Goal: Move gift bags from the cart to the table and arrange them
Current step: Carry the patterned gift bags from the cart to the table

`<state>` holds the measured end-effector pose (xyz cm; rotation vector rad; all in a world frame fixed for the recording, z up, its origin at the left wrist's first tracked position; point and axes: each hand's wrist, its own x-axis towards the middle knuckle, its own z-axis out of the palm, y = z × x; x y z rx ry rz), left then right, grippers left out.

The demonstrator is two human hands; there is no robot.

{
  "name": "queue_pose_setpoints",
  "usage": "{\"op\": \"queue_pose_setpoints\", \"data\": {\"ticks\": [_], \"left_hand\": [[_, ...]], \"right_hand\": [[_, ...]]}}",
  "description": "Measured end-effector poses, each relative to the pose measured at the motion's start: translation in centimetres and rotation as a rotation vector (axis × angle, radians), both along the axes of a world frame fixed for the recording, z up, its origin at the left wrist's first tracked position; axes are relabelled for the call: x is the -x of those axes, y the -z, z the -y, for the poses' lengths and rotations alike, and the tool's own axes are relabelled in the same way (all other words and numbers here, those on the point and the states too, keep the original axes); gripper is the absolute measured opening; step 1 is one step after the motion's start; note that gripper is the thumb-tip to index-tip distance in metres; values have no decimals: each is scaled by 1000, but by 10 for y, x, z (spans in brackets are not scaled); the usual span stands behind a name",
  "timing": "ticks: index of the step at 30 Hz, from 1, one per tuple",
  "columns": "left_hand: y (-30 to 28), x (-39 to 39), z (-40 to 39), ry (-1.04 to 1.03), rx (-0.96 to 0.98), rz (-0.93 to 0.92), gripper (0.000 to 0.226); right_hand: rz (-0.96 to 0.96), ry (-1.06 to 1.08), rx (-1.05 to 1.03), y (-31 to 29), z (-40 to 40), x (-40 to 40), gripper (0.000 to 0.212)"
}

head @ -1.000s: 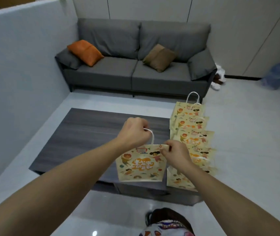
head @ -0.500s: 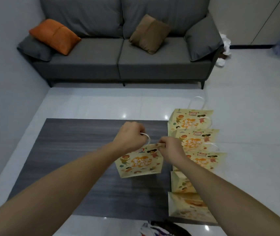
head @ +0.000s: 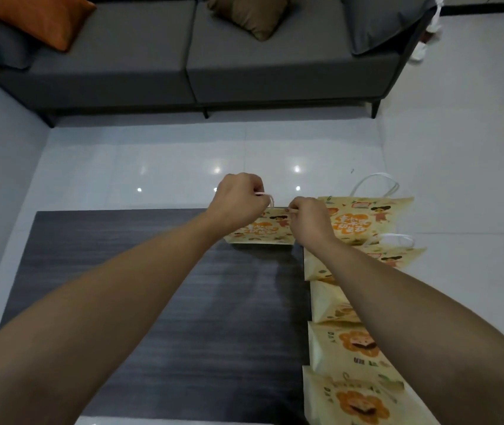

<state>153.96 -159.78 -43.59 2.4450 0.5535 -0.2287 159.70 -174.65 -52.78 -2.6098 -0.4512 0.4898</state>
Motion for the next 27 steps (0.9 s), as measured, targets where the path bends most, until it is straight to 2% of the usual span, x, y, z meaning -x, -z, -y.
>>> {"op": "queue_pose_setpoints", "data": {"ticks": [6,12,16,22,27], "left_hand": [[21,-25,-6,-23,30,27,16],[26,-16,-11,-8,40,48,8],[21,1,-18,16,-5,48,28],[-3,58,-31,-90,-55,13,42],[-39,143,-43,-173,-107,-5,41]], "right_hand": [[21,-5,4,17,-7,-27,27],[60,-58,-16,23,2,-15,31],[70,-48,11,15,4,-5,45],[77,64,-84,-22,-1,41,53],[30,-138,-71,-49,-23,100,50]]}}
